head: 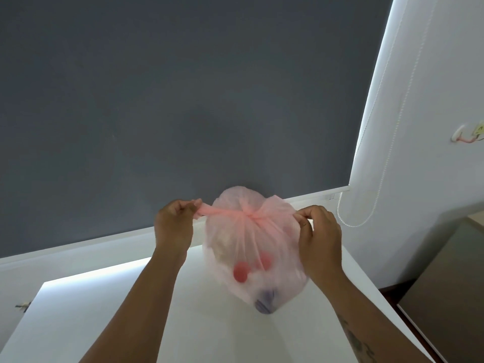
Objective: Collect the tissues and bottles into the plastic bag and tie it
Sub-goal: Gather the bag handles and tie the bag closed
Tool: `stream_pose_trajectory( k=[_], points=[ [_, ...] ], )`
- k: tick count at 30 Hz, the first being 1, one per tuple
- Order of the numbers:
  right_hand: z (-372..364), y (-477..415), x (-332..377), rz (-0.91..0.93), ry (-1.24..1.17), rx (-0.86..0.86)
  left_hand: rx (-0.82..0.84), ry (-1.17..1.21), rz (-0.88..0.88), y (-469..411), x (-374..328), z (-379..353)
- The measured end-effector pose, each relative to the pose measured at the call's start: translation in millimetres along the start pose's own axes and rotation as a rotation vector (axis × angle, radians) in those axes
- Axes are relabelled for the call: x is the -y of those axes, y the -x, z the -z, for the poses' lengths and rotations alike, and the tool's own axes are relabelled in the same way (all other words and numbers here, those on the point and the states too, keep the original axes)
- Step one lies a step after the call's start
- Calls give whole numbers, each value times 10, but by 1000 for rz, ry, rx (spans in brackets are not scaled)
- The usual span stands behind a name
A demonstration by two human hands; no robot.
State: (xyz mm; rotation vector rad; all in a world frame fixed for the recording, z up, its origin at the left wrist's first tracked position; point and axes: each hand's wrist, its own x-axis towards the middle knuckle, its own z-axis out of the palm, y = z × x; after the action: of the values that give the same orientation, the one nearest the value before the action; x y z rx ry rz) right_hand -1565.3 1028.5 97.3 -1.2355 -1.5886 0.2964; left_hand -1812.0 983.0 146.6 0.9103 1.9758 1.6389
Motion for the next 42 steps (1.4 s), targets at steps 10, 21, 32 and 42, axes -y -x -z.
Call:
stream_pose_trajectory(
  k=[10, 21, 32, 42],
  points=[
    [-22, 39, 56, -157, -126, 45, -85, -136, -261, 320, 115, -149],
    [-105, 754, 197, -99, 417, 392, 422, -115, -201, 283, 578, -386],
    [-21, 897, 96, -195, 343, 193, 615, -208, -228, 386, 600, -640],
    [993, 655, -524, -138, 253, 6, 612, -62, -358, 1349, 170, -1625]
  ],
)
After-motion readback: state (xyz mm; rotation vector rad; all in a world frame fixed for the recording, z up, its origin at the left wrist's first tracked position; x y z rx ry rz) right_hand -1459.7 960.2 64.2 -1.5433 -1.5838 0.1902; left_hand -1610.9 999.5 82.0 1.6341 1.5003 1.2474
